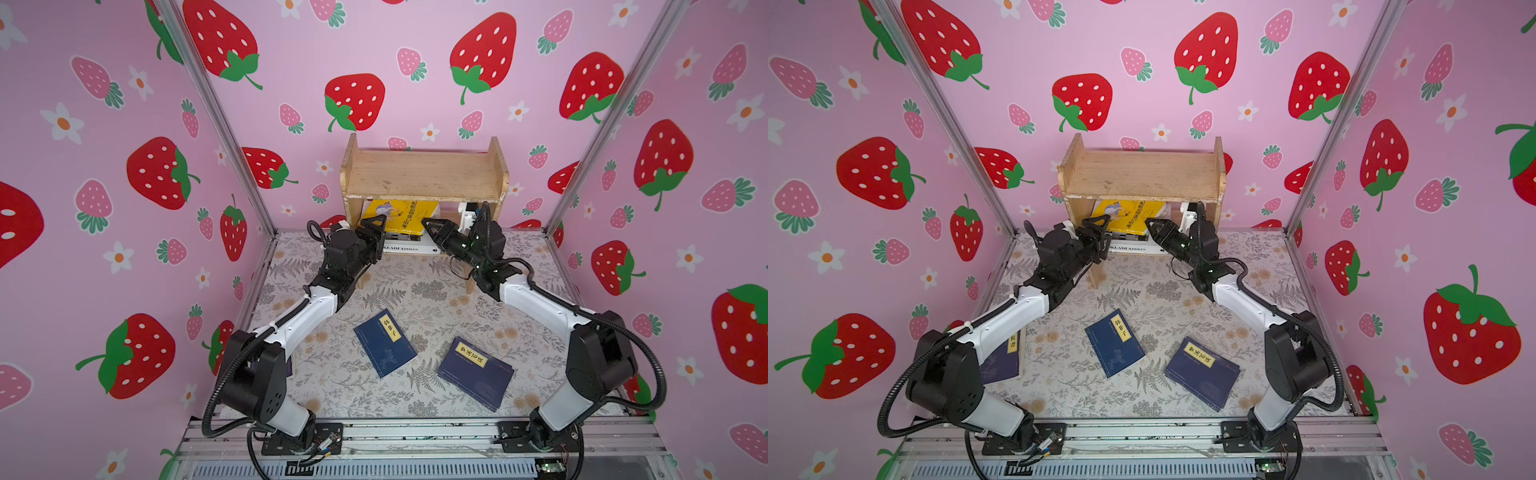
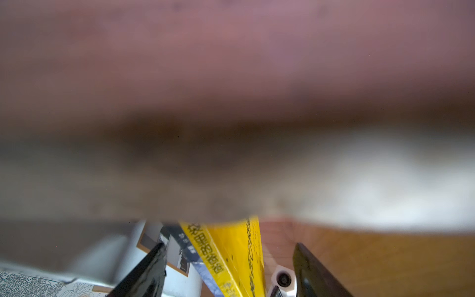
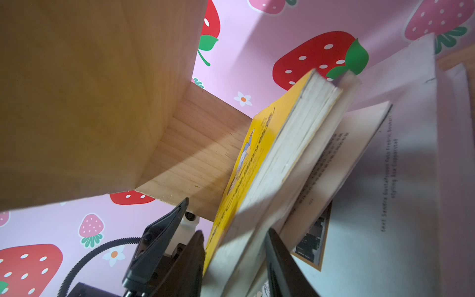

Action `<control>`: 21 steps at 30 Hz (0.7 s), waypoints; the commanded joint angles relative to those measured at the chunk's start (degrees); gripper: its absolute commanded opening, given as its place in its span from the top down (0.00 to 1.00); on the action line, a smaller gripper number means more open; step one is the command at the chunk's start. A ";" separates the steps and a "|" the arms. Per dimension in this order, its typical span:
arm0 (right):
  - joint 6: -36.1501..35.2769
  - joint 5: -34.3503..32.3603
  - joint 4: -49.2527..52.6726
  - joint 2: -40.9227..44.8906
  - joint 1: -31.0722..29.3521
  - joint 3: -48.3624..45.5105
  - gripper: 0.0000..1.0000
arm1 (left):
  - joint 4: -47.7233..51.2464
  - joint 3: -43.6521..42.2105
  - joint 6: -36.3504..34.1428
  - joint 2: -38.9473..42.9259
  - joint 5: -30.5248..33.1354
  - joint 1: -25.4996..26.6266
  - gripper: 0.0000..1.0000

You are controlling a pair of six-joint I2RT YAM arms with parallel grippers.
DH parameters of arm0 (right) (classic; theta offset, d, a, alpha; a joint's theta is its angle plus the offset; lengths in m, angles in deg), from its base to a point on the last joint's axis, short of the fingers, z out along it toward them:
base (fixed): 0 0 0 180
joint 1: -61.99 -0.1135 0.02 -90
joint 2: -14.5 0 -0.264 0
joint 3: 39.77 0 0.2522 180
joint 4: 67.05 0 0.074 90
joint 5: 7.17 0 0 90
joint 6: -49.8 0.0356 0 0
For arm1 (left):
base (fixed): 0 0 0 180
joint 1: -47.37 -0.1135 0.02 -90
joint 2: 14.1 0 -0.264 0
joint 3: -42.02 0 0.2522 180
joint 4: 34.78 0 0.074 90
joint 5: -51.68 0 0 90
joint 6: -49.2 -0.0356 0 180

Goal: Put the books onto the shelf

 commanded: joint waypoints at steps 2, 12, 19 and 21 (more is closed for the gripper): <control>1.33 5.12 -5.02 -0.95 -1.99 2.74 0.58 | -1.66 2.75 0.96 -2.56 1.50 1.57 0.27; 2.07 7.22 -5.45 -1.79 -2.04 2.37 0.58 | -3.18 4.20 0.75 -5.03 7.99 3.70 0.36; 3.43 8.47 -6.95 -2.59 -1.90 2.00 0.58 | -6.85 3.78 2.96 -7.13 9.87 3.88 0.46; 3.62 8.58 -7.11 -2.65 -1.82 1.81 0.58 | -7.15 4.06 3.12 -7.49 10.09 3.99 0.49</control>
